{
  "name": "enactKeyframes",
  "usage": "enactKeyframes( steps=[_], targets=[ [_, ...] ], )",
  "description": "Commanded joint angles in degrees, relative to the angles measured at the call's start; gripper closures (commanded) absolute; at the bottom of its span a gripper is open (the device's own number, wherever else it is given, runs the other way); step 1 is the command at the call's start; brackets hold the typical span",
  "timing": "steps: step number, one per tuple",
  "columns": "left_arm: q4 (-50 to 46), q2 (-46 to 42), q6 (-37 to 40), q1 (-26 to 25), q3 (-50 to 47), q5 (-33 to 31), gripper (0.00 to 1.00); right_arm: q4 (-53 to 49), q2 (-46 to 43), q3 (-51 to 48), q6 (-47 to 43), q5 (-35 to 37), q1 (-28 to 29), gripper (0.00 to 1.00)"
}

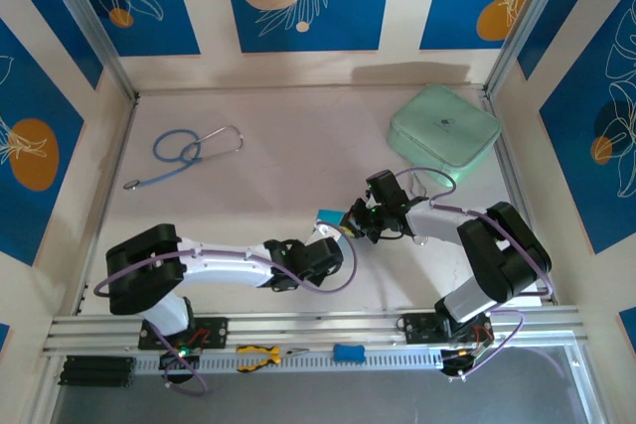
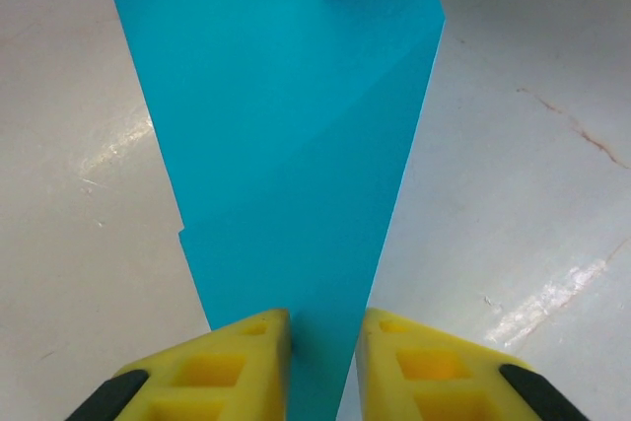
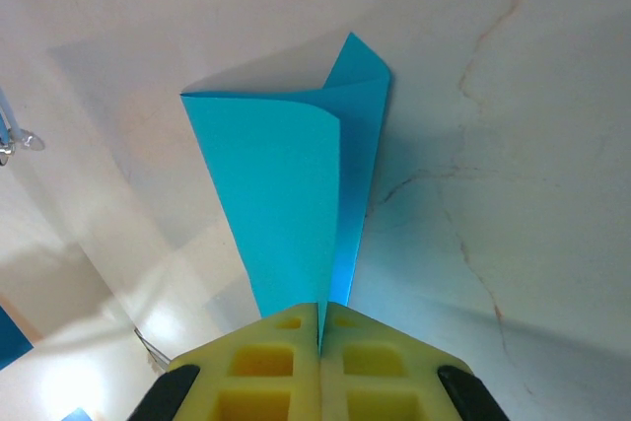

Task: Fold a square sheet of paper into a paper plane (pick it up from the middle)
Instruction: Fold the wing for the fifth time at the center of the table.

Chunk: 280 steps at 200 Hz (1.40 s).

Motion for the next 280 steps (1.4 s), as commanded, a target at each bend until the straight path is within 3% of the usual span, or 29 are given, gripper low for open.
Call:
enactKeyframes(
  steps=[1, 129, 170, 236, 280],
  targets=[
    [-2.19, -0.18, -1.25, -0.60, 0.00, -0.71, 0.74, -1.11, -1.39, 0.57, 0.24, -0.60, -0.27, 0.94],
    [-3.08, -0.08, -1.50, -0.63, -0.75, -0.82, 0.74, -0.46, -0.82, 0.91, -0.02, -1.12, -0.53, 0.94],
    [-2.76, 0.10, -1.12, -0.58, -0.40, -0.64, 0.78, 0.06, -0.51, 0.83, 0.15, -1.38, -0.59, 0.94],
    [-3.09, 0.74, -0.70, -0.55, 0.14, 0.00, 0.74, 0.60, -0.44, 0.74, 0.49, -1.82, -0.64, 0.94],
    [-3.28, 1.04, -0.55, -0.62, 0.29, -0.03, 0.83, 0.76, -0.34, 0.89, 0.43, -1.96, -0.64, 0.94]
  ],
)
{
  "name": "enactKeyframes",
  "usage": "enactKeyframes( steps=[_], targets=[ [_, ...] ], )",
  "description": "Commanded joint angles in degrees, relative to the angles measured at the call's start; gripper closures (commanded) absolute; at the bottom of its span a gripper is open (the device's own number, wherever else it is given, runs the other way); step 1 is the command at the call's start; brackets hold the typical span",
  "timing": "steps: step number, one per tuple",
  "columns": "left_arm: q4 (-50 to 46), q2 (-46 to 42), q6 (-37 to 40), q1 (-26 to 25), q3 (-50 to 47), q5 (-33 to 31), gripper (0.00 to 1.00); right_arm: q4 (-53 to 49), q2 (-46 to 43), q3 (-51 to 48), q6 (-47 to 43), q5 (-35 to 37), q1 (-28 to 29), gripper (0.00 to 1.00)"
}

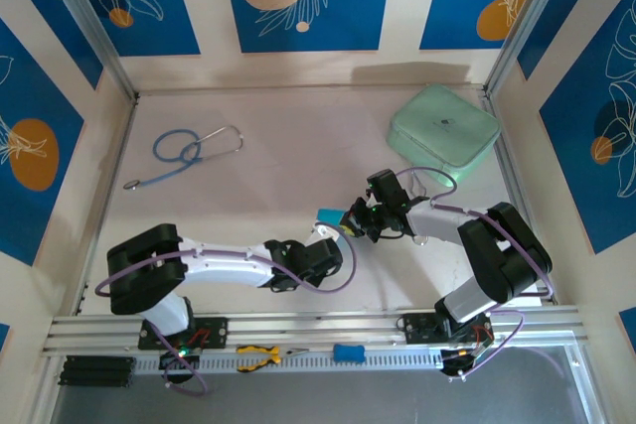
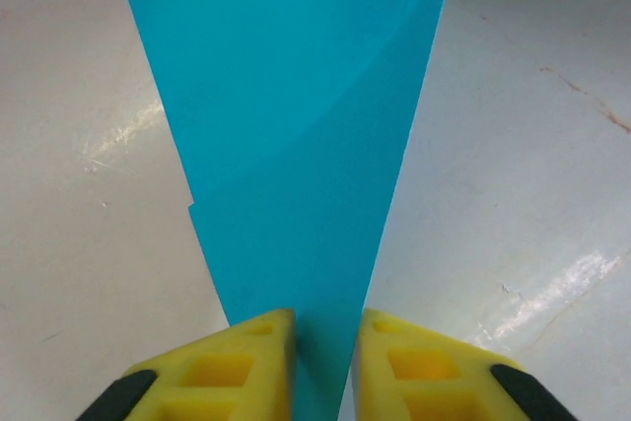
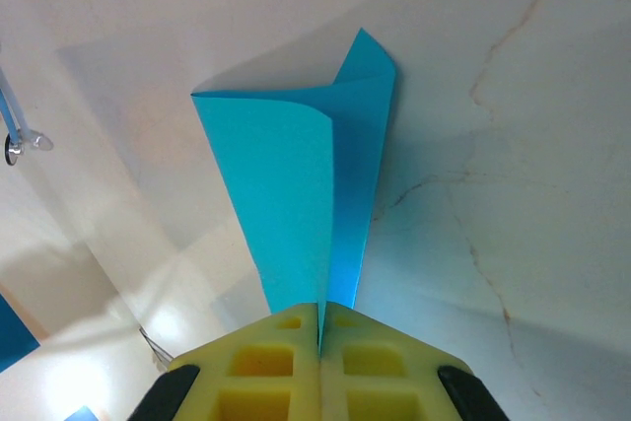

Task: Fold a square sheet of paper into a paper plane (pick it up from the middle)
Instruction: Fold the wing for the fifth time at the center of the table.

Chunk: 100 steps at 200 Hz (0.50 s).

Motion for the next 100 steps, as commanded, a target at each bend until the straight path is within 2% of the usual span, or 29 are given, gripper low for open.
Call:
enactKeyframes(
  steps=[1, 62, 84, 100],
  targets=[
    [-1.86, 0.63, 0.53, -0.60, 0.34, -0.03, 0.83, 0.29, -0.12, 0.89, 0.45, -1.54, -0.32, 0.94],
    [-1.17, 0.58, 0.75, -0.42, 0.06, 0.04, 0.92, 0.45, -0.42, 0.94, 0.14, -1.73, -0.32, 0.92],
    [-0.38, 0.94, 0.14, -0.42, -0.12, 0.71, 0.93, -0.70, -1.35, 0.97, -1.16, -1.29, -0.37, 0.86],
    [0.39, 1.17, -0.58, -0.34, -0.24, 1.25, 0.93, -3.47, -2.82, 1.40, -3.02, 0.24, -0.54, 0.76]
  ],
)
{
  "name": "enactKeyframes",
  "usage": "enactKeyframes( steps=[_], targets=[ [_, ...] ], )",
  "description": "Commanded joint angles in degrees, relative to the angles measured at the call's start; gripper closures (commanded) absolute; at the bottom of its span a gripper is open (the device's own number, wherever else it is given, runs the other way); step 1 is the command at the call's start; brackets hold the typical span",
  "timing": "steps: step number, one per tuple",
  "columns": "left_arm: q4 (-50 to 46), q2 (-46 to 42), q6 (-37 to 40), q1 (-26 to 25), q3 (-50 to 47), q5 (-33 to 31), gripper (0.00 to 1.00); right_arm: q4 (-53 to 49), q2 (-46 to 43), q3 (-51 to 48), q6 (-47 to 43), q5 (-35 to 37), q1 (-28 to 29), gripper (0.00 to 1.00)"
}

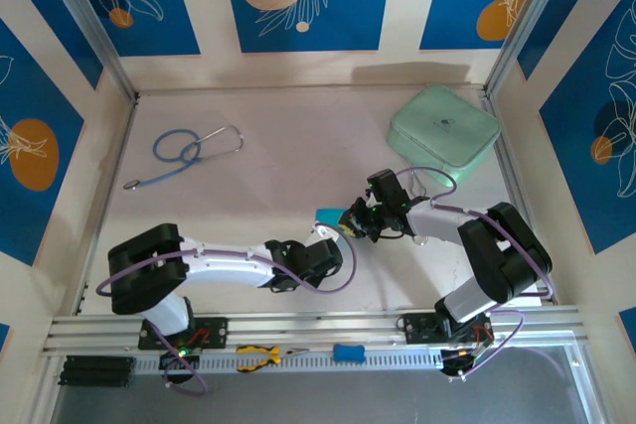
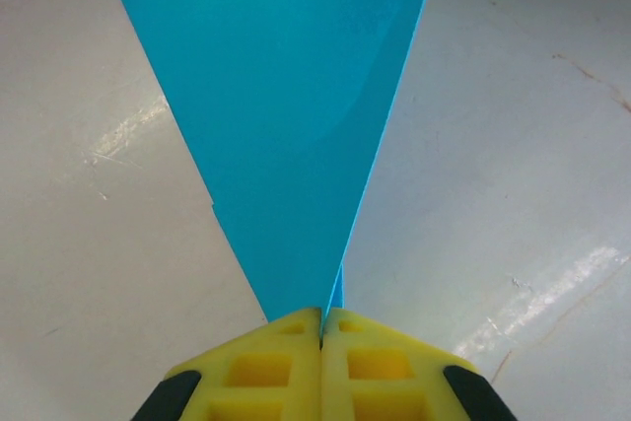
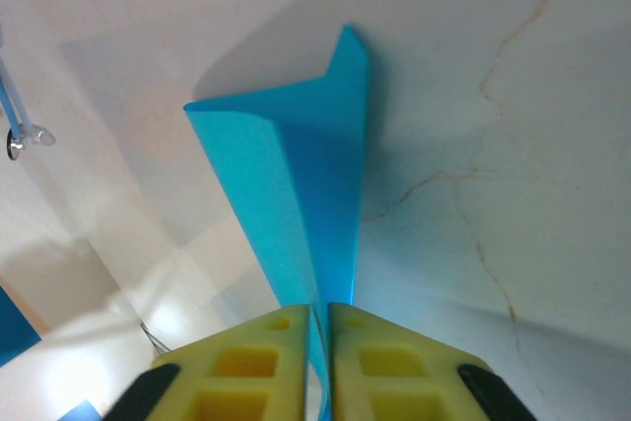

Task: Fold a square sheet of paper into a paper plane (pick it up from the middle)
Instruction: Fold the wing for the fifth time at the center of the table.

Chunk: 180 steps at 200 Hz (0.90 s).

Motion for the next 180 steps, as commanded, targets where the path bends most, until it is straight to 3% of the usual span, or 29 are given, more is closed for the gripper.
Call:
enactKeyframes(
  steps=[1, 27, 46, 140, 180],
  targets=[
    [0.85, 0.88, -0.69, -0.33, -0.27, 1.25, 0.93, -3.47, -2.77, 1.43, -2.59, 0.74, -0.50, 0.75],
    [2.77, 1.23, -1.77, -0.15, -0.82, 2.44, 0.92, -9.55, -6.47, 2.05, -6.34, 4.45, -1.15, 0.56],
    [4.01, 1.92, -2.46, -0.13, -0.99, 3.25, 0.91, -13.37, -9.57, 1.78, -8.32, 6.65, -2.14, 0.50],
    [5.79, 5.16, -6.22, -0.04, -1.06, 4.51, 0.91, -16.78, -18.49, -3.09, -9.21, 6.72, -4.77, 0.48],
    [9.99, 5.13, -7.76, 0.68, -3.28, 7.12, 0.95, -12.59, -23.47, -7.30, -9.57, 9.89, -3.13, 0.54]
  ],
)
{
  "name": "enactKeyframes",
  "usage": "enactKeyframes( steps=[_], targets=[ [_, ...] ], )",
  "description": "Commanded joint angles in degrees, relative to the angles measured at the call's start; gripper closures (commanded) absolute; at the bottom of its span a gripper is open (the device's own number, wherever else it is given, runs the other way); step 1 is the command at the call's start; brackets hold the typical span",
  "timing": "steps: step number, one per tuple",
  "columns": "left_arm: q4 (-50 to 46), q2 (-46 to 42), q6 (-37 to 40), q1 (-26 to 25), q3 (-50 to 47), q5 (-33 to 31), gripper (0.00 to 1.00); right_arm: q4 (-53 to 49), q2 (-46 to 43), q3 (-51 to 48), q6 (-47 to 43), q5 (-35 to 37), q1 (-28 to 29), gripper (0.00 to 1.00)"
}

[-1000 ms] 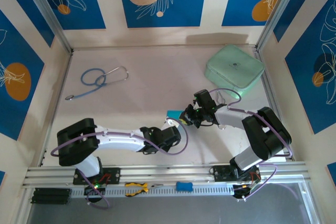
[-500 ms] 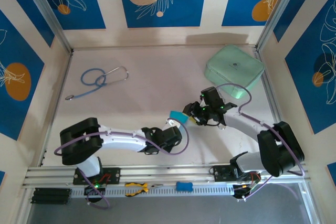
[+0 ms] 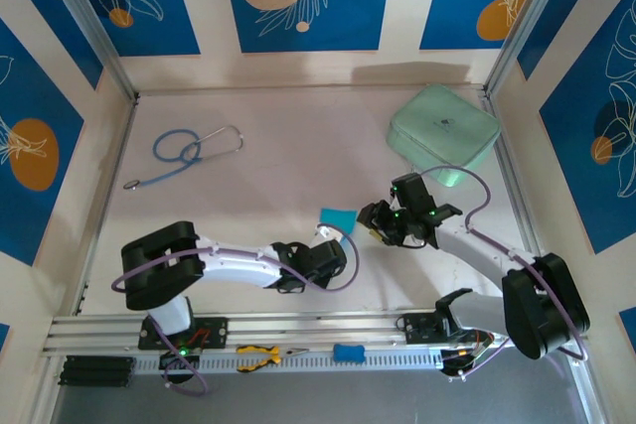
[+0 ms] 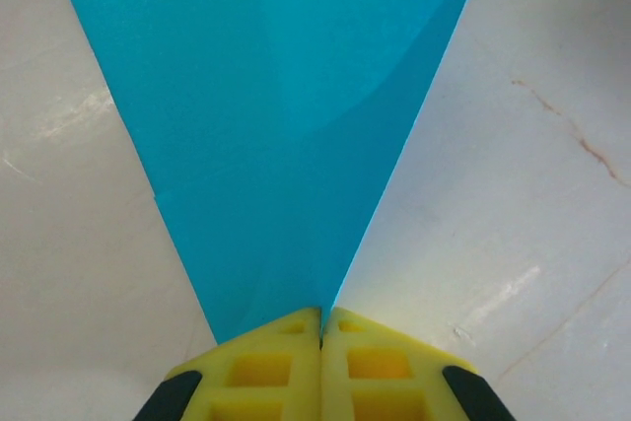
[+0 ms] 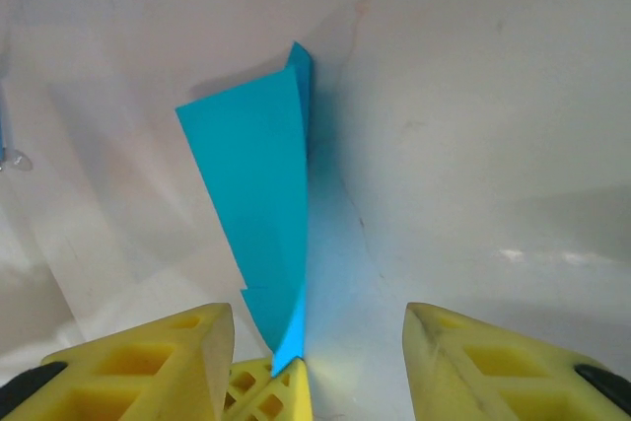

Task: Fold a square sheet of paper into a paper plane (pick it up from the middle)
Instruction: Fold the wing for the fifth time at the center of the table.

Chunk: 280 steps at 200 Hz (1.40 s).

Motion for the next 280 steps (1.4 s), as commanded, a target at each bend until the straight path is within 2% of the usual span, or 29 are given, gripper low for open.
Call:
enactKeyframes(
  steps=[1, 38, 58, 80, 106, 132, 154, 220, 280],
  targets=[
    [2.58, 0.88, -1.99, 0.53, -2.84, 3.25, 0.95, 2.21, -4.46, -2.74, -0.88, 2.86, 1.36, 0.54],
    [12.01, -0.73, -2.42, 2.33, -7.93, 7.78, 0.97, 8.27, -12.04, -8.14, -6.18, 11.32, 6.76, 0.58],
    [17.88, -2.19, -1.76, 3.12, -11.29, 9.62, 1.00, 12.80, -15.32, -10.93, -9.84, 11.52, 9.32, 0.58],
    [26.06, -3.35, -2.73, 5.06, -15.53, 14.24, 1.00, 13.36, -16.02, -11.62, -10.02, 8.82, 9.03, 0.60],
    [34.16, -2.36, -5.90, 9.39, -19.02, 23.38, 1.00, 15.43, -12.93, -11.15, -10.55, 1.96, 8.25, 0.64],
    [39.85, -0.46, -8.13, 12.17, -21.01, 28.91, 1.00, 20.33, -8.40, -10.61, -10.90, -4.46, 8.18, 0.71],
    [43.53, 1.10, -9.78, 14.11, -22.27, 32.86, 1.00, 22.86, -5.21, -9.84, -11.79, -7.11, 8.55, 0.73],
    [45.82, 5.25, -12.64, 16.54, -22.07, 37.94, 1.00, 27.72, 4.03, -6.65, -14.93, -12.59, 11.75, 0.81],
    [47.74, 6.90, -14.64, 17.50, -23.33, 38.79, 1.00, 28.53, 10.02, -4.95, -13.84, -12.31, 9.99, 0.84]
  ],
)
